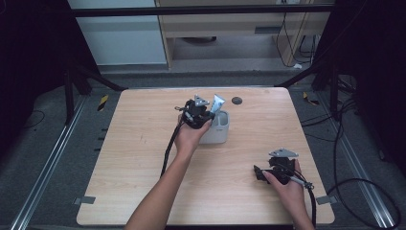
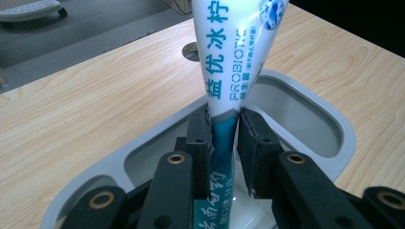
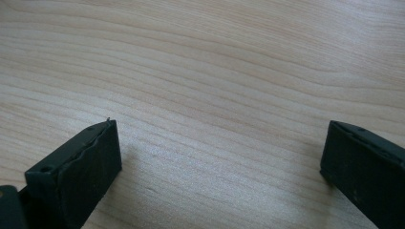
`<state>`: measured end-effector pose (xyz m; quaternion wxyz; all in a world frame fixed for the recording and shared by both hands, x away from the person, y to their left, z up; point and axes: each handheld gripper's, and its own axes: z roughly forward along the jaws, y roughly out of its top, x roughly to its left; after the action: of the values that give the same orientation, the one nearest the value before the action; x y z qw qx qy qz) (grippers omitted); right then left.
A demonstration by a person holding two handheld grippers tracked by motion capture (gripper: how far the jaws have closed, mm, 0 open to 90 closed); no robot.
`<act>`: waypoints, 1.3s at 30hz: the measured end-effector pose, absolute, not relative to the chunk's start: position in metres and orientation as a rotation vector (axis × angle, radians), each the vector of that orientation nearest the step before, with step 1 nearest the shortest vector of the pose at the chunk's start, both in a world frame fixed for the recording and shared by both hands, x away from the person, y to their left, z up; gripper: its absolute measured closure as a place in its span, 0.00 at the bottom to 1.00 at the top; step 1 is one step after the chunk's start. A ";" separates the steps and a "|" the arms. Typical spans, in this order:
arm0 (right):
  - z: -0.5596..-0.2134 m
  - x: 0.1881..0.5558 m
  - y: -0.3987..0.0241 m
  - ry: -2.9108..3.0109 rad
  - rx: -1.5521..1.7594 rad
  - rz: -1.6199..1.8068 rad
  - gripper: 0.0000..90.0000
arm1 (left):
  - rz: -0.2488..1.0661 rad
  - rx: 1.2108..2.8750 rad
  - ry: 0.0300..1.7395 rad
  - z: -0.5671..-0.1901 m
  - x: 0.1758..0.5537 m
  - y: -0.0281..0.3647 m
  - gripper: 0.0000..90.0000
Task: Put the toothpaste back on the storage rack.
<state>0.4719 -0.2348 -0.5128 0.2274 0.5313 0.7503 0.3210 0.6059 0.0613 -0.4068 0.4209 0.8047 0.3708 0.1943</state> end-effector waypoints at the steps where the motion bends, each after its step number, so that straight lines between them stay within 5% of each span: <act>1: -0.513 0.472 -0.235 2.067 1.464 0.885 0.00 | 0.489 2.016 0.928 -0.406 0.606 0.061 0.82; 39: -0.513 0.472 -0.235 2.067 1.464 0.885 0.00 | 0.541 2.026 0.853 -0.384 0.578 0.076 0.66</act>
<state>0.4719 -0.2347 -0.5128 0.2271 0.5313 0.7503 0.3211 0.5776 0.0763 -0.3838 0.4248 0.8101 0.3412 0.2162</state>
